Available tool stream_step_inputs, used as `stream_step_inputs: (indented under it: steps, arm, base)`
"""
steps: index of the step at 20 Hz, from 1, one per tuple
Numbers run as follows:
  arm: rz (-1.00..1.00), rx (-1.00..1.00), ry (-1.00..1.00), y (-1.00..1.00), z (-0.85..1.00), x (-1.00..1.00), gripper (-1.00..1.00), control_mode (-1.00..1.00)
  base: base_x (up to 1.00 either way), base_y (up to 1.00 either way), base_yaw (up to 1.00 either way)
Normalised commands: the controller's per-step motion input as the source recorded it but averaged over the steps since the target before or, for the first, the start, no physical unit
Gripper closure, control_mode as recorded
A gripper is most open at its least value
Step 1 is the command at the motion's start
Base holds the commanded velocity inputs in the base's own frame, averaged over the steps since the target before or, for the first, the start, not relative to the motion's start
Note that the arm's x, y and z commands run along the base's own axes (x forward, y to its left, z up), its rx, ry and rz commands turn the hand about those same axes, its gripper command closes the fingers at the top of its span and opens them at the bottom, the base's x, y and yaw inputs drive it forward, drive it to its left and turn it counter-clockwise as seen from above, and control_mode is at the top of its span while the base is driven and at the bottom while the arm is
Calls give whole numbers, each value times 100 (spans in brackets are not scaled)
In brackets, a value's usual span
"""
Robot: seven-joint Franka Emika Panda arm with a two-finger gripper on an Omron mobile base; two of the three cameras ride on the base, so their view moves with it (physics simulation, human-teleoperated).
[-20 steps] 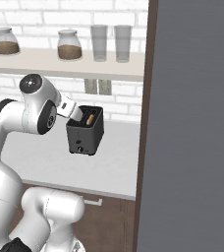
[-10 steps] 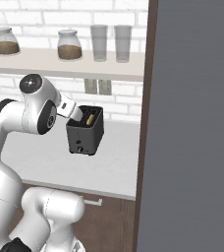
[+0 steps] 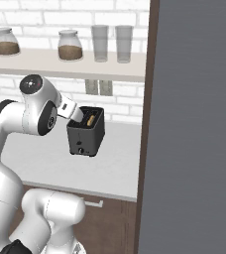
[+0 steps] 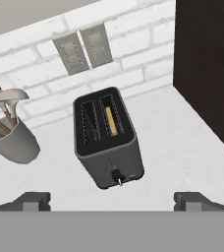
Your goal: Start the toaster. Once the lever pops up, take the bread to the plate on the dining counter.
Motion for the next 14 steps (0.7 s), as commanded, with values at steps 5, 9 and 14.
stream_step_inputs:
  steps: [5,9,14]
  arm:
    - [0,0,0,0,0,0,-100,-100]
    - [0,0,0,0,0,0,-100,-100]
    - [0,0,0,0,0,0,-100,-100]
  base:
    - [0,0,0]
    - [0,0,0]
    - [0,0,0]
